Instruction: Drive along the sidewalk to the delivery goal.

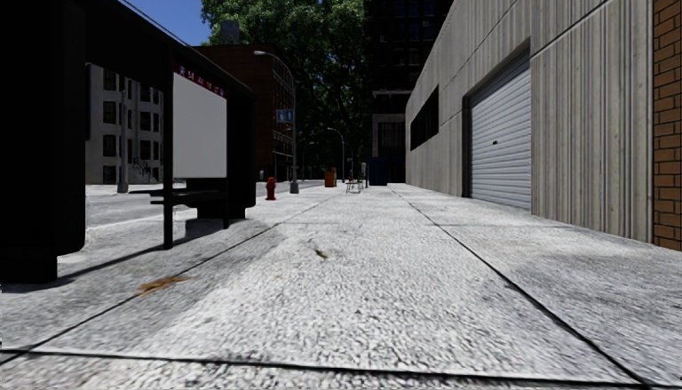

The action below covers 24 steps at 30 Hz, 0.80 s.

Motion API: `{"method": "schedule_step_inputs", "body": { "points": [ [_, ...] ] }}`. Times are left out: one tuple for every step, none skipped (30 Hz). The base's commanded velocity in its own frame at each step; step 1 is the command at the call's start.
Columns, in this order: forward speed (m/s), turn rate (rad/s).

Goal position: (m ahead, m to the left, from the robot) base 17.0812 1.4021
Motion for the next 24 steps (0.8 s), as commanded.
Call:
{"method": "schedule_step_inputs", "body": {
  "points": [
    [2.00, 0.00],
    [2.00, 0.00],
    [2.00, 0.00],
    [2.00, 0.00],
    [2.00, 0.00],
    [2.00, 0.00],
    [2.00, 0.00],
    [2.00, 0.00],
    [2.00, 0.00],
    [2.00, 0.00],
    [2.00, 0.00],
    [2.00, 0.00],
    [2.00, 0.00],
    [2.00, 0.00],
    [2.00, 0.00],
    [2.00, 0.08],
    [2.00, 0.15],
    [2.00, 0.20],
    [2.00, 0.21],
    [2.00, 0.22],
    [2.00, 0.22],
    [2.00, 0.22],
    [2.00, 0.22],
    [2.00, 0.22]
  ]
}}
